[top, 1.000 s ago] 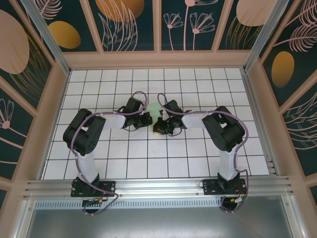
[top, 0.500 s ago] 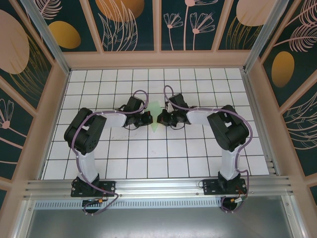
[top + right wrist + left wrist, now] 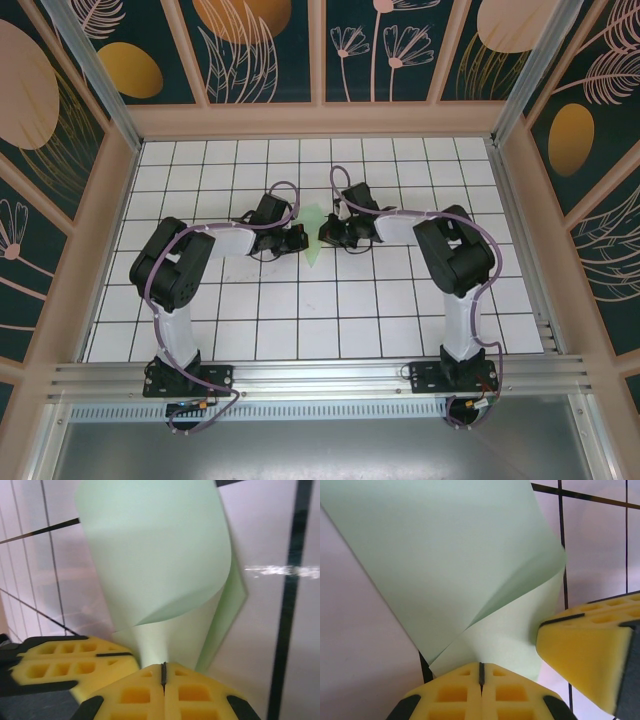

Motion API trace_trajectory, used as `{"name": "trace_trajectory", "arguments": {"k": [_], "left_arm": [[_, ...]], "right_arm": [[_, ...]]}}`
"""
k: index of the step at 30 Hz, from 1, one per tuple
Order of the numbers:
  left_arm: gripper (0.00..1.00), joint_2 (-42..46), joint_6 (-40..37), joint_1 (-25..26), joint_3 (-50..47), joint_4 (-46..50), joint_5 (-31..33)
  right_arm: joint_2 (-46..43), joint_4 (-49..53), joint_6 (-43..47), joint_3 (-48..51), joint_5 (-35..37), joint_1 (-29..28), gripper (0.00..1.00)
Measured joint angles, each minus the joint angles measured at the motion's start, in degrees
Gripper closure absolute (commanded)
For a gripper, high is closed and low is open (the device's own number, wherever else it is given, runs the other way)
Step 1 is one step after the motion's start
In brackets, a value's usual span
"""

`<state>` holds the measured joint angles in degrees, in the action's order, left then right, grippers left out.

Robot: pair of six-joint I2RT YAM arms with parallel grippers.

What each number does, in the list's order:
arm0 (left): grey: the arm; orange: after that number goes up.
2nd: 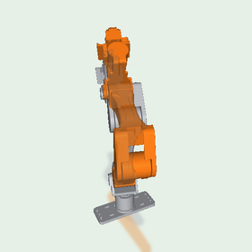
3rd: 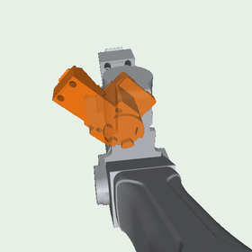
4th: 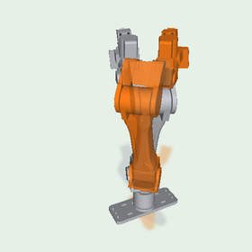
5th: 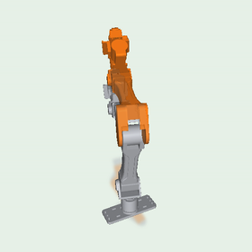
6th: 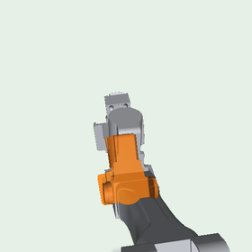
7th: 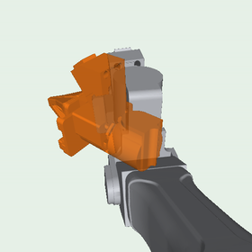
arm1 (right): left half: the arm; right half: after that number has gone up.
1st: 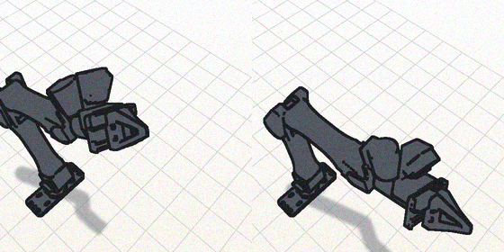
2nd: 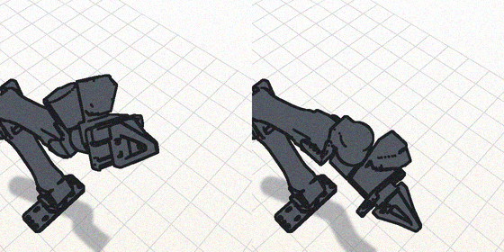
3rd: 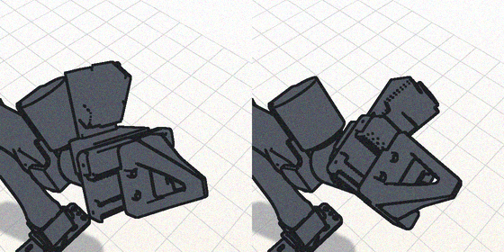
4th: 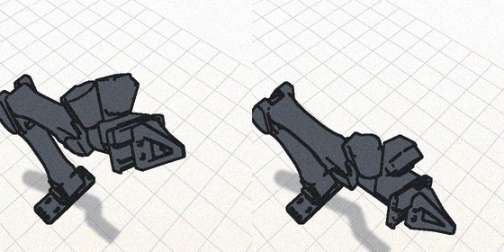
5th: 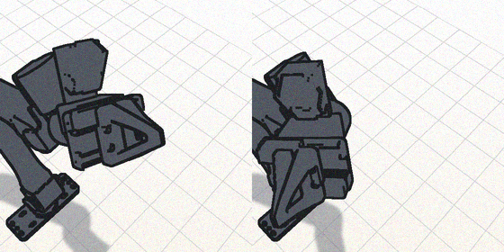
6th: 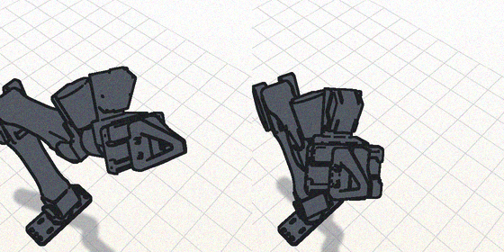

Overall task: Fold a paper plane with a square sheet of paper (pick it up from the middle)
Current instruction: Third fold the triangle at the center of the table.

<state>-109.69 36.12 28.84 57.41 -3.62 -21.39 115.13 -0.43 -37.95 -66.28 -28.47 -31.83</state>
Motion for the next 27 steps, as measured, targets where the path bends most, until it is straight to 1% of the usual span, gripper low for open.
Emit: {"name": "trace_trajectory", "arguments": {"k": [17, 27], "left_arm": [[1.0, -0.55, -0.2, 0.0, 0.81, 0.55, 0.04], [1.0, -0.57, -0.61, 0.02, 0.94, 0.79, 0.07]], "right_arm": [[1.7, 1.6, 2.1, -3.78, 1.49, 2.12, 0.98], [4.83, 3.69, 2.1, -7.32, 2.01, 2.6, 1.0]]}}
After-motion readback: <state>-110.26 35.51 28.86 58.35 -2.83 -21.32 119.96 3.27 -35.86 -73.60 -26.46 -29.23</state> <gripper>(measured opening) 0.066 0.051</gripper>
